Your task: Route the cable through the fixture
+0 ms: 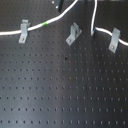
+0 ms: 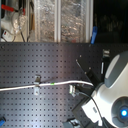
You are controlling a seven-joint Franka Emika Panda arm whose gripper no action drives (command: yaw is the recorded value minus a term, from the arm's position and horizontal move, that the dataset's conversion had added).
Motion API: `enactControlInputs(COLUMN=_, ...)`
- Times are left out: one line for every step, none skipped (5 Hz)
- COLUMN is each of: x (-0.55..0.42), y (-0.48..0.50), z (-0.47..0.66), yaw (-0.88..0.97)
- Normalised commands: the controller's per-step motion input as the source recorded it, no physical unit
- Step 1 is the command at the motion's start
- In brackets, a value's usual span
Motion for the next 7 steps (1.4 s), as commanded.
enactControlInputs(x=0.135, y=0.35, z=0.31, yaw=0.22)
enactControlInputs(x=0.1, y=0.354, z=0.31, yaw=0.0)
enactControlInputs(x=-0.145, y=0.236, z=0.46, yaw=-0.2)
enactControlInputs(x=0.0, y=0.0, z=0.02, yaw=0.0)
enactControlInputs(x=-0.421, y=0.315, z=0.13, yaw=0.01)
enactControlInputs(x=0.011, y=-0.016, z=0.0, yaw=0.0)
enactControlInputs(x=-0.041, y=0.055, z=0.0, yaw=0.0)
